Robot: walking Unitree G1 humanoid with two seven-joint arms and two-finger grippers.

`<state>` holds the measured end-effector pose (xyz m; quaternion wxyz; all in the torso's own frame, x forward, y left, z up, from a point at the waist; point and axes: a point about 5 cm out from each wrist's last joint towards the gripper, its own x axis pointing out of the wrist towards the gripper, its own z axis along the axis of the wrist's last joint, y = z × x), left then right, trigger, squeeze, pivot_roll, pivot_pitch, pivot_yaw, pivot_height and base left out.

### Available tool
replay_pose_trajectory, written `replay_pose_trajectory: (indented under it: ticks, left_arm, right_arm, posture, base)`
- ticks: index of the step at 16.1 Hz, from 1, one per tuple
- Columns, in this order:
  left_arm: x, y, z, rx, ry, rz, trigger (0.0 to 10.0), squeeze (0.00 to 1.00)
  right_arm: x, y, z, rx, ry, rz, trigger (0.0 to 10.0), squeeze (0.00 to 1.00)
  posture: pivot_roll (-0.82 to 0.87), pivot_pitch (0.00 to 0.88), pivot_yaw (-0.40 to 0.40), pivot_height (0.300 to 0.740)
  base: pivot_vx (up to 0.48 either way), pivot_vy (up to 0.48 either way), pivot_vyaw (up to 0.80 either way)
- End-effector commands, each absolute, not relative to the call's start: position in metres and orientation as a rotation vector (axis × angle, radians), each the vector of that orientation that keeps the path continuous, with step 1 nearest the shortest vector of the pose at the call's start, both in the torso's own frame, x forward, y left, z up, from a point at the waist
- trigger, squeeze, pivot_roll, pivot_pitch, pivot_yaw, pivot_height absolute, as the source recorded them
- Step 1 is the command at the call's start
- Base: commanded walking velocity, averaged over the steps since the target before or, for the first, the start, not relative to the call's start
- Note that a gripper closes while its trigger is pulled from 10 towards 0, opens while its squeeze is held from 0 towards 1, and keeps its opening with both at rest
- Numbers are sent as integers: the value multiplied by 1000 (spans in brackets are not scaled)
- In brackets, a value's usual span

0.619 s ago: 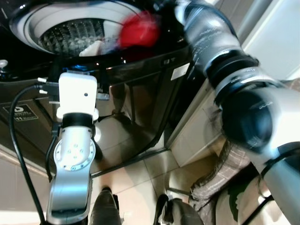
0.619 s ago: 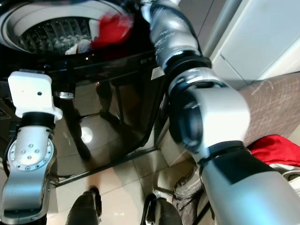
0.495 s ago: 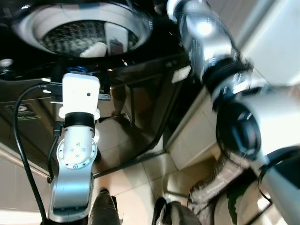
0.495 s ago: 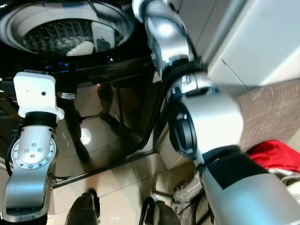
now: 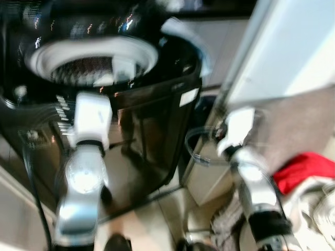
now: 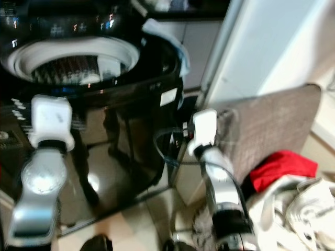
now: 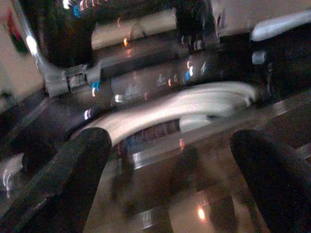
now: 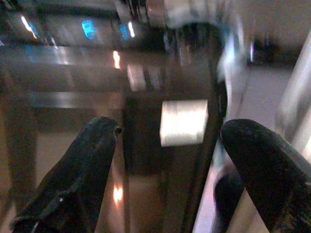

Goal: Clothes washing

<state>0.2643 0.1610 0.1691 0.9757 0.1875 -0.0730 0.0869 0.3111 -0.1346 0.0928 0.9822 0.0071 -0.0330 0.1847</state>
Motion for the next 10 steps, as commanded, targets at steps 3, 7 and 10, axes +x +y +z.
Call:
replay_pose_trajectory:
  ticks: [3,7,10]
  left_arm:
    - [269,162,157,343,-92,231,10000,0]
    - [270,167,156,343,-90,285,10000,0]
    - [274,163,156,320,-90,267,10000,0]
  right_arm:
    - [330,-107,110,-47,-78,501,10000,0]
    - [338,-80,116,60,-63,590,10000,0]
    - [333,-76,110,87,-52,605,10000,0]
  posture:
    - [132,28,-73,740]
    - [154,31,-91,740]
    - [137,34,-81,740]
  base:
    - [0,0,-413]
    - [0,0,0]
    - [0,0,0]
